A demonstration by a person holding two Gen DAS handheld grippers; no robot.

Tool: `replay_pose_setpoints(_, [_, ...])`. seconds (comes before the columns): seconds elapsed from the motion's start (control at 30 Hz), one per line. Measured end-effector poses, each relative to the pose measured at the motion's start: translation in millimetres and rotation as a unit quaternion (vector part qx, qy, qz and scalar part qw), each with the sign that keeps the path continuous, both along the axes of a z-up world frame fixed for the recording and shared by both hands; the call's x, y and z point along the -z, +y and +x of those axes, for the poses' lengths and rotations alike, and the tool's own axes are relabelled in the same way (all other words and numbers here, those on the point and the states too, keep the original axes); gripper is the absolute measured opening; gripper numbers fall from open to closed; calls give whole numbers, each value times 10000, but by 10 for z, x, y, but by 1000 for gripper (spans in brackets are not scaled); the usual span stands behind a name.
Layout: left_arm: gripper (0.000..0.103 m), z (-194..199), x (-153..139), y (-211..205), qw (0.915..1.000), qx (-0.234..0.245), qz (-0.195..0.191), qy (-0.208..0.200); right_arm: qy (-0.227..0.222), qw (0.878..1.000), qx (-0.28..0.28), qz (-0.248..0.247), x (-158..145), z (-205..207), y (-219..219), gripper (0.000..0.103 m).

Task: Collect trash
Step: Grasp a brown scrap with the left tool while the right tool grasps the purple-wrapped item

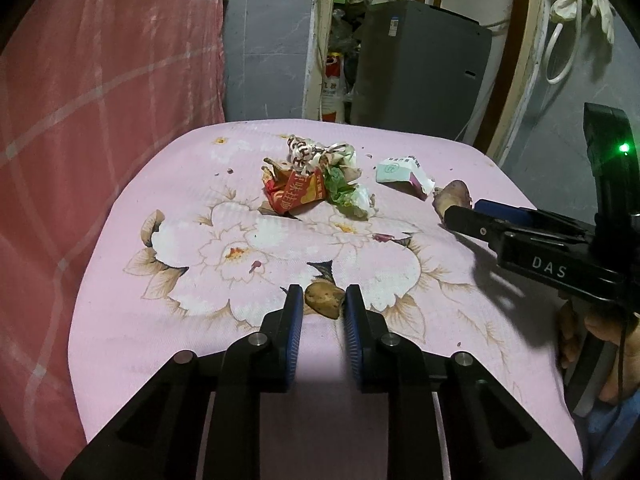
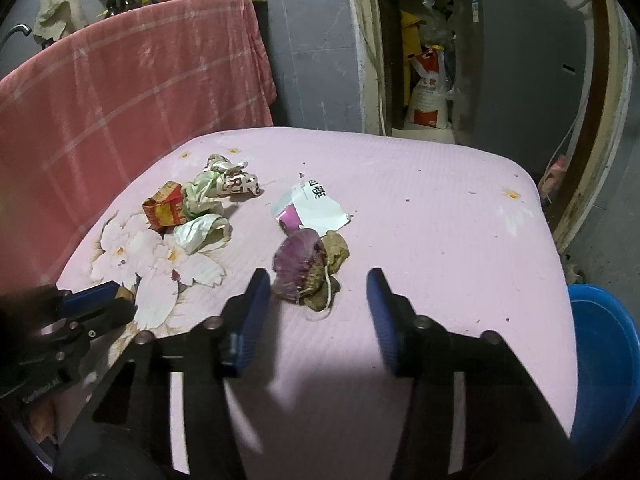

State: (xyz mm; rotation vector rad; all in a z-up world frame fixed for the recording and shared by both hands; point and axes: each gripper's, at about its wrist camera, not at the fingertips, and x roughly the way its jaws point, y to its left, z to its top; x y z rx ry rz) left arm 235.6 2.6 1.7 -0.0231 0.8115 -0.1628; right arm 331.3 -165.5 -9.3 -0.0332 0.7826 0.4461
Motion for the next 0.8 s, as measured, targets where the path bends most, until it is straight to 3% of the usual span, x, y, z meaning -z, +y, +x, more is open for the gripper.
replay_pose_setpoints(0.37, [16, 12, -24, 120, 9994, -24, -347, 32, -104, 9995, 48, 302, -17, -37, -99, 9])
replay_pose_setpoints(0.6, [16, -88, -67, 140, 9992, -83, -391, 61, -149, 9991, 43, 382, -23, -84, -138, 4])
replay_pose_setpoints(0.8, [16, -91, -87, 145, 9990, -186, -414, 60, -150, 9985, 11, 526, -27, -113, -175, 7])
